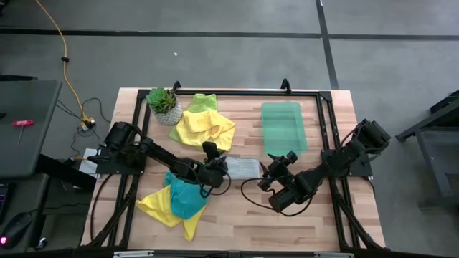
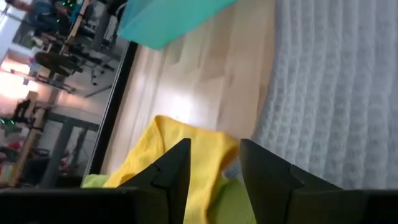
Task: Fold microfiber towels
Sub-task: Fold the gray microfiber cloth, then put the gray microfiber cloth into the blue bin
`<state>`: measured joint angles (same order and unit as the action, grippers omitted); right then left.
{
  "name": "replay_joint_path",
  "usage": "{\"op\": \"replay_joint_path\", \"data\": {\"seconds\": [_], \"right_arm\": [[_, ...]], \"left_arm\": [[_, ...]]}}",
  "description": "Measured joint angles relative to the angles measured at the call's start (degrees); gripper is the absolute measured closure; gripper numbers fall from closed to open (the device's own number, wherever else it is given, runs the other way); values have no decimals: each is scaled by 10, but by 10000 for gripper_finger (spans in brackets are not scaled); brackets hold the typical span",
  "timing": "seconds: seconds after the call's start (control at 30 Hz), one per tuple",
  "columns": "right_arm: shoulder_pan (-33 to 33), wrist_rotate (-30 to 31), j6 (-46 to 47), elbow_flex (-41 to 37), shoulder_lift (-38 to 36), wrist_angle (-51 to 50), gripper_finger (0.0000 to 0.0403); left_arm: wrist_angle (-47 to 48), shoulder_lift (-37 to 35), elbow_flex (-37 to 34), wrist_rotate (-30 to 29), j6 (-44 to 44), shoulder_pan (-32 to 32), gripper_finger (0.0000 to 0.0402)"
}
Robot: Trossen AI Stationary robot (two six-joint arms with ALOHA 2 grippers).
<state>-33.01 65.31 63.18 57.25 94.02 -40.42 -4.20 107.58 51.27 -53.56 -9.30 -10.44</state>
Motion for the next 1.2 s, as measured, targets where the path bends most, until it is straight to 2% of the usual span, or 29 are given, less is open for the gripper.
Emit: {"op": "replay_joint_path", "data": {"seconds": [0.07,0.17,0.3,0.43,0.6,0.7,0.83,0.97,1.2], "right_arm": [[0,-13,0,0,0,0,203],[2,-34,30,0,0,-4,203],[16,-87,96,0,0,-1,203],[48,-178,105,0,0,-2,203],[103,-319,85,0,3,19,203],[133,-380,52,0,4,54,203],[171,-440,35,0,5,83,203],[202,-515,34,1,21,102,203],[230,-585,46,0,52,130,203]], "left_arm": [[47,-19,0,-8,4,-10,272],[129,-73,4,1,68,-21,272],[209,-172,-6,74,175,-28,272],[202,-277,-60,136,223,-42,272],[150,-373,-137,128,256,-70,272],[145,-417,-165,126,270,-77,272],[144,-447,-178,126,278,-81,272],[143,-448,-178,133,278,-81,272],[143,-447,-178,145,278,-81,272]]}}
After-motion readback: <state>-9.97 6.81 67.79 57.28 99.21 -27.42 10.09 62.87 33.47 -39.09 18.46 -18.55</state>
